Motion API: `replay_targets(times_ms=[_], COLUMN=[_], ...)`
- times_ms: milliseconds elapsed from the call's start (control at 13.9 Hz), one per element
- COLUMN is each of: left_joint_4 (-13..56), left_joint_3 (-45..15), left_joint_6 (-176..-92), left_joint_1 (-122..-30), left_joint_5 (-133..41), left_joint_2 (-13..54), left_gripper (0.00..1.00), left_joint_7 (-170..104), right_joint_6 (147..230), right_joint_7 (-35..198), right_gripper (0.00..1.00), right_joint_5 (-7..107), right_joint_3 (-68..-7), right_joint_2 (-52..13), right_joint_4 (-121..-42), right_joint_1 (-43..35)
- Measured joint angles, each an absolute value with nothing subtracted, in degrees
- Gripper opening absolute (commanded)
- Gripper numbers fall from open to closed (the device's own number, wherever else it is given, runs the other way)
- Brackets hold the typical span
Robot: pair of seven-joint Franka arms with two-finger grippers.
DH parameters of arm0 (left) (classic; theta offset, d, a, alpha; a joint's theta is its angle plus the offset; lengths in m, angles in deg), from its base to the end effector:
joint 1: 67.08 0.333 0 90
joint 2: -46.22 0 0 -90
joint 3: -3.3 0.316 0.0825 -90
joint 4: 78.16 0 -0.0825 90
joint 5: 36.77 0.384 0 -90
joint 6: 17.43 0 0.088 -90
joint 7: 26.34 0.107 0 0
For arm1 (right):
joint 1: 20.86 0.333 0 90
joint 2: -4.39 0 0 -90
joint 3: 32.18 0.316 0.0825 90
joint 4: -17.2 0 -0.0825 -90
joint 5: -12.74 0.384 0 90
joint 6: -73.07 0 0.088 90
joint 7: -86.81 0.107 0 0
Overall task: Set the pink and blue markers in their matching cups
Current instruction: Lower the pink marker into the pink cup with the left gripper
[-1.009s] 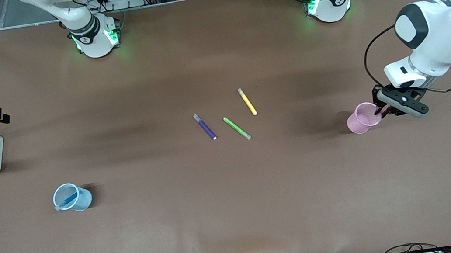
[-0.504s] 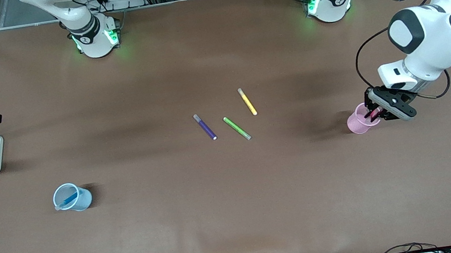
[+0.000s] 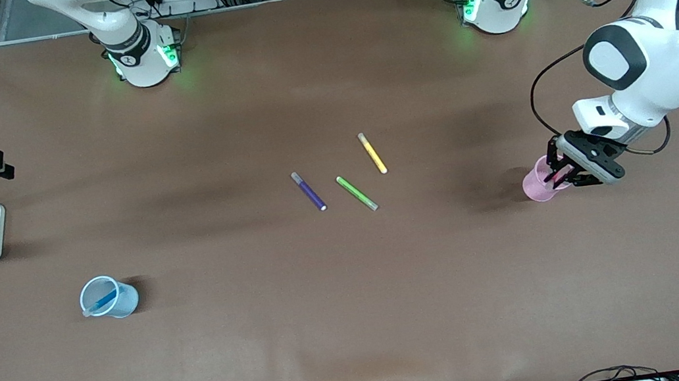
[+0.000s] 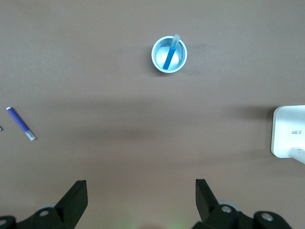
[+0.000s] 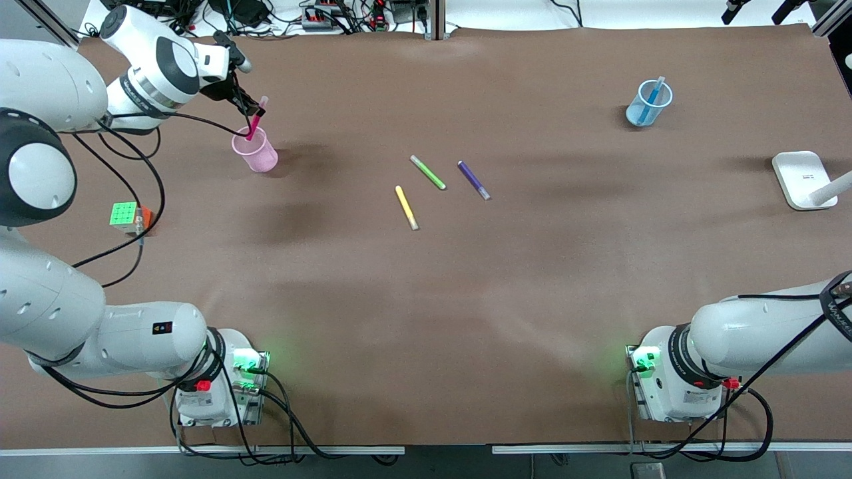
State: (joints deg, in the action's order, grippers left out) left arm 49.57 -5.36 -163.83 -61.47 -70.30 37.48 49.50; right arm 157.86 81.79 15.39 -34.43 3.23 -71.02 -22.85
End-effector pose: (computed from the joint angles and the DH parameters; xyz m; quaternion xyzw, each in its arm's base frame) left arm 0.5569 -0.0212 0.3202 0.8791 -0.4291 0.1787 0.1054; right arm 0.5500 -0.0352 0.6203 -0.9989 -0.0080 0.0381 0.0259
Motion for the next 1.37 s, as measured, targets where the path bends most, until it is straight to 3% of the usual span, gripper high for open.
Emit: replay_targets(times_ms=[1369], left_joint_4=[50.90], left_joint_3=[-5.54], left_joint_6=[-162.57], left_joint_1=[-59.61], left_joint_5=[-71.83], left_joint_2=[36.07], left_gripper=[0.00], left_joint_7=[60.24], right_joint_6=[151.19], right_joint_7=[81.77], right_gripper=[1.00], right_joint_5=[14.14], right_joint_3=[-37.28], right_joint_2=[5.82], right_joint_4=[-68.28], right_joint_1=[-19.99])
